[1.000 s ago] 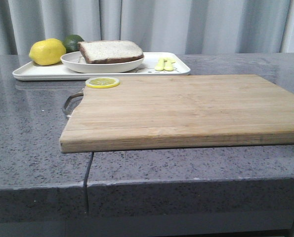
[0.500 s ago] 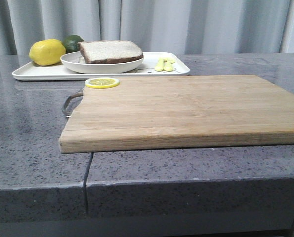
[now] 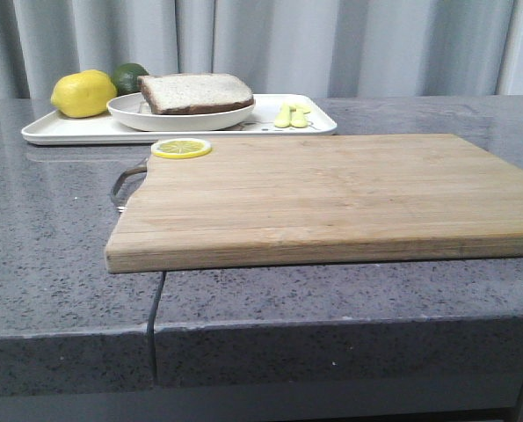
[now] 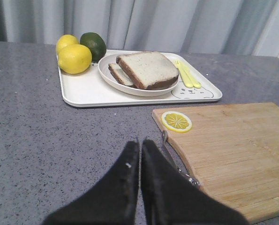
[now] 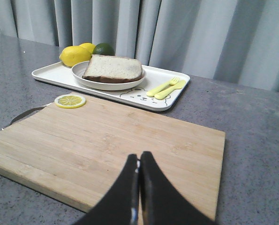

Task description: Place bread and move sandwich to tray

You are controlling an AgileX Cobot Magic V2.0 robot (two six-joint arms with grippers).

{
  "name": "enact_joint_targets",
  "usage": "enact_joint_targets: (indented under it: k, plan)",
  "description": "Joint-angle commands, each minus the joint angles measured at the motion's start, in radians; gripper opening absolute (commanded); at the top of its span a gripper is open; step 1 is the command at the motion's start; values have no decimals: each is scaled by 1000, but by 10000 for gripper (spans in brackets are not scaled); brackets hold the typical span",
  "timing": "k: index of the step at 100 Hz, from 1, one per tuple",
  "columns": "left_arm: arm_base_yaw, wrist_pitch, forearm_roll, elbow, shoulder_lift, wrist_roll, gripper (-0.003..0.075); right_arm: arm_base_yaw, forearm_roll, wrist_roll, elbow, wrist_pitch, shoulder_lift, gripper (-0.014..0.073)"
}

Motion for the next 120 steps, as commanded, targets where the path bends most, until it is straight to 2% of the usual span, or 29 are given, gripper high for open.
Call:
enact_joint_targets:
  k: [1,20,94,105,120]
  plan:
    - [1,-84,-38,22,-61,4,-20,-5,15,-7,-20,-61,3,-62]
    - [1,-58,-40,82,-145,4,-20,-5,16,-7,-20,-55,3,-62]
    - [1,-60,-40,127,-144,4,-20,-5,16,-7,-20,-51,3,-62]
    - [1,-163,17,159,-149,4,-20,-5,16,-7,-20,-51,3,-62]
    - [1,-284,7,236,-181,4,-20,-5,16,-7,-20,-51,3,-62]
